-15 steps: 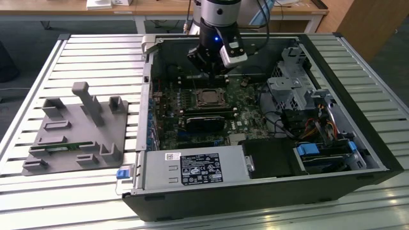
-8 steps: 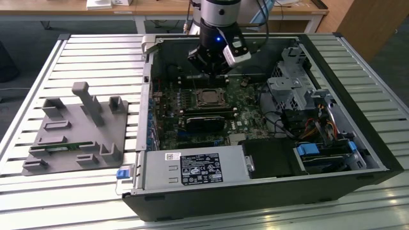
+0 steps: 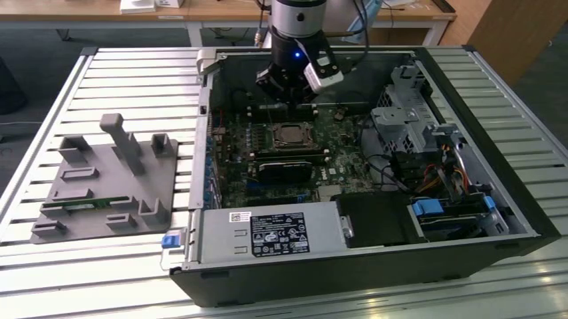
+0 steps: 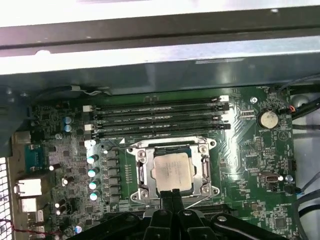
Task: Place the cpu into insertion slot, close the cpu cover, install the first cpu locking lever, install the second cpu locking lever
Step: 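Install the first cpu locking lever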
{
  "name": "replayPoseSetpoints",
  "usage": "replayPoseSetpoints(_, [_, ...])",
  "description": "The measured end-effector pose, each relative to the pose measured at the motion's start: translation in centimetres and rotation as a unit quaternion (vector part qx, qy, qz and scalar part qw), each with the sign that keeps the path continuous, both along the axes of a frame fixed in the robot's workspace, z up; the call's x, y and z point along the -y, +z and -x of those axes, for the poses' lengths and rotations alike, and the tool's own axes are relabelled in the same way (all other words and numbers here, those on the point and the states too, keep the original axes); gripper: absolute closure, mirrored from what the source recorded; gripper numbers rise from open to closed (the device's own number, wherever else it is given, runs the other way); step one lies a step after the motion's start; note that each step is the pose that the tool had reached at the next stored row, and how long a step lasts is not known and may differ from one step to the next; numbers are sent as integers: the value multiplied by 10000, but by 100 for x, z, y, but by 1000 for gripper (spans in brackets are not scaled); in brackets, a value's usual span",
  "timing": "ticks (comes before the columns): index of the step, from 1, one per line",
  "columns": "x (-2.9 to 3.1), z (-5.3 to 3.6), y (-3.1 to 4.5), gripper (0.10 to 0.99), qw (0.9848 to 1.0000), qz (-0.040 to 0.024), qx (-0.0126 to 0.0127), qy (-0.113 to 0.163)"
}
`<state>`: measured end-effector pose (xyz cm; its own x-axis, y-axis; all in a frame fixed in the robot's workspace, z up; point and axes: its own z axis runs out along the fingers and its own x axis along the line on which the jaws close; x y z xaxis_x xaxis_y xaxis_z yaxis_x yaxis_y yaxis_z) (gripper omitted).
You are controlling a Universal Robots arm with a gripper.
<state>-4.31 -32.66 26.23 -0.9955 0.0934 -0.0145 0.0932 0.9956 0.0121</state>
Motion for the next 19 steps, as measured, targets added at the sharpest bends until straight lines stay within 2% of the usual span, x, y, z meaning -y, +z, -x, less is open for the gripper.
replayPoseSetpoints(4, [0,0,-2,976,9995,-8,0,324])
replayPoseSetpoints(6, [1,22,-4,976,9993,-9,0,387])
replayPoseSetpoints(14, [0,312,-11,976,9992,-9,7,393])
replayPoseSetpoints(19, [-29,405,-18,976,9992,-9,8,393])
